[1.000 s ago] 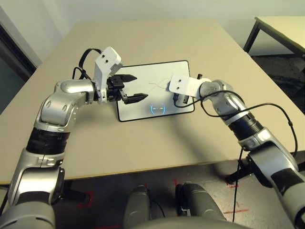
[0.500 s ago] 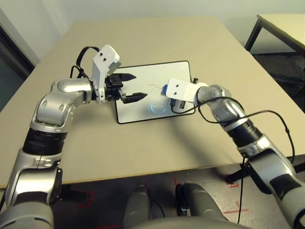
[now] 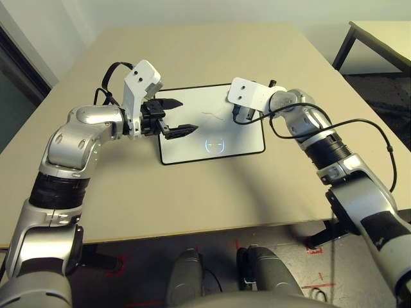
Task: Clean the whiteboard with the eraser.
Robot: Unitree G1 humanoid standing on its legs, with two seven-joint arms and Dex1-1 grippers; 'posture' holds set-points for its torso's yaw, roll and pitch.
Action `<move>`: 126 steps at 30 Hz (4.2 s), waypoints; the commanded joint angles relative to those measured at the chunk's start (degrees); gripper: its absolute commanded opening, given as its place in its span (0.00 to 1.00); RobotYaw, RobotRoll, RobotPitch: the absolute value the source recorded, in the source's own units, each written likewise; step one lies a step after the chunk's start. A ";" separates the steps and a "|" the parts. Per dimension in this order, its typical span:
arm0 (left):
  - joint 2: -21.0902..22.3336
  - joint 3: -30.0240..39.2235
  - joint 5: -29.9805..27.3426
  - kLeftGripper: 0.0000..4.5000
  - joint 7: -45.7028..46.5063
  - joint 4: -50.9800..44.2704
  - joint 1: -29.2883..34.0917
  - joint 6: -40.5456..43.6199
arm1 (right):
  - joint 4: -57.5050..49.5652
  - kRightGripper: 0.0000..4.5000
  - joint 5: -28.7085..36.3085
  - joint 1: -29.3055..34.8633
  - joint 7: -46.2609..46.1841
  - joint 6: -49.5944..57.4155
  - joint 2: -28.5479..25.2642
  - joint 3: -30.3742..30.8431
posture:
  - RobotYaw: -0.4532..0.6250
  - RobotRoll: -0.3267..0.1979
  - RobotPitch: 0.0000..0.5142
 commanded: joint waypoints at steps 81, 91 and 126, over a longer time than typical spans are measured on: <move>3.42 0.88 0.14 1.00 -1.61 0.78 -0.84 0.39 | 0.04 0.14 -3.40 2.35 2.47 -2.95 0.96 3.49 | 0.47 0.62 0.13; 6.90 1.89 0.36 1.00 -2.95 2.51 -1.54 -0.49 | -7.29 0.14 -5.13 7.58 5.79 -1.29 -0.41 5.20 | 0.48 0.62 0.16; 8.01 3.14 -1.04 1.00 -2.95 -1.05 1.37 2.29 | 5.53 0.14 -3.86 -3.11 1.37 -6.18 2.84 3.23 | 0.48 0.62 0.17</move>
